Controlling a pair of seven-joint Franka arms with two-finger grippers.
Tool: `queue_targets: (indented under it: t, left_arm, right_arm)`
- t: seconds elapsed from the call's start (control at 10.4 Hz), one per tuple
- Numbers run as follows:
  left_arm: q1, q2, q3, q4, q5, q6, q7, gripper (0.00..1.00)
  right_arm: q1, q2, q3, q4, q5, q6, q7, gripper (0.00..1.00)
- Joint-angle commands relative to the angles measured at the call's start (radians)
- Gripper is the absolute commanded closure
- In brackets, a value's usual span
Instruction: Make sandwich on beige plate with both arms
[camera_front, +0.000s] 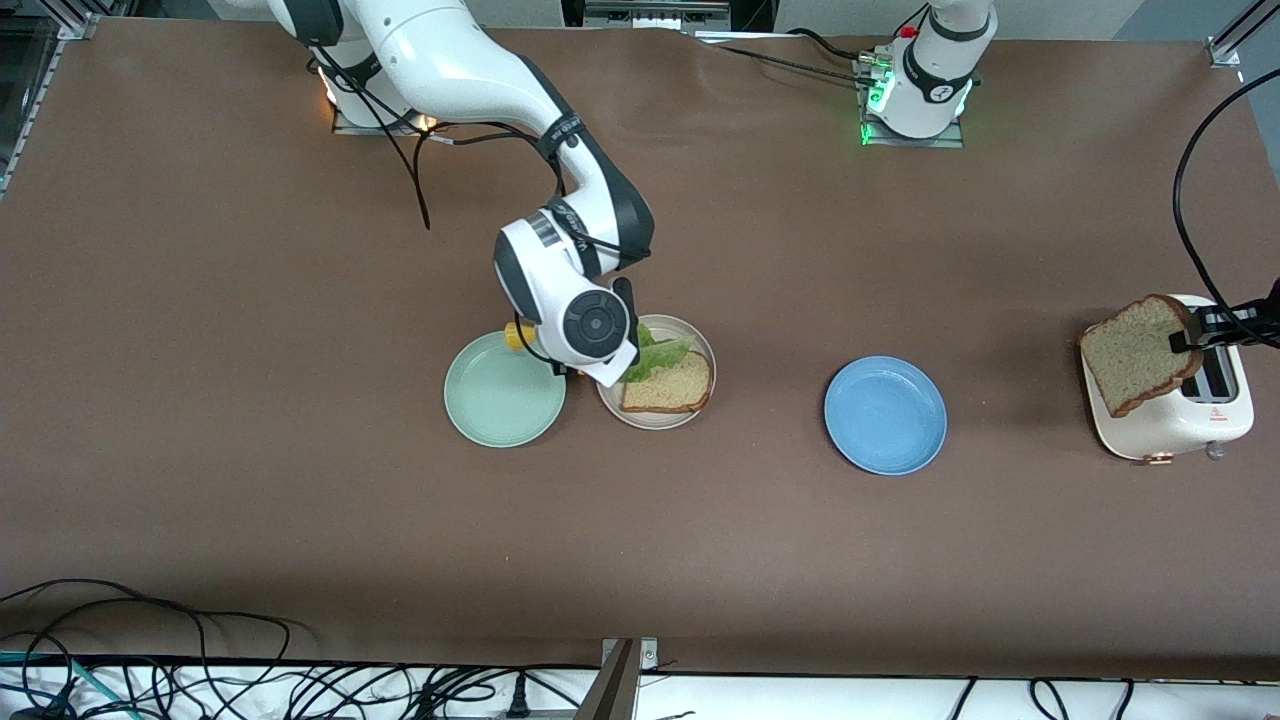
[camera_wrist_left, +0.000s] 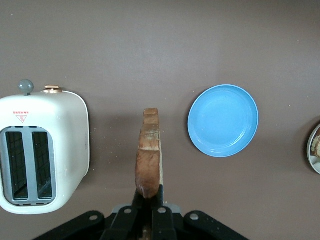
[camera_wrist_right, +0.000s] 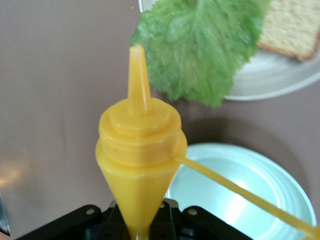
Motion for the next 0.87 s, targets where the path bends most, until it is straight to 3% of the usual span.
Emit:
queue_targets:
  t: [0.0,0.58,0.77]
  left_arm:
    - [-0.001,-0.003,0.001,0.020,-0.025,-0.023,-0.002,1.00]
    - [-0.007,-0.003,-0.004,0.020,-0.025,-0.023,-0.002,1.00]
    - [-0.006,-0.003,-0.006,0.020,-0.021,-0.023,-0.002,1.00]
  right_arm:
    - [-0.032,-0.107,0.005,-0.103,0.042,0.030,0.012,1.00]
    - [-0.083,-0.163,0.006,-0.120,0.064,0.022,0.001,1.00]
    - [-0.103,-0.213,0.006,-0.198,0.068,0.033,0.004,1.00]
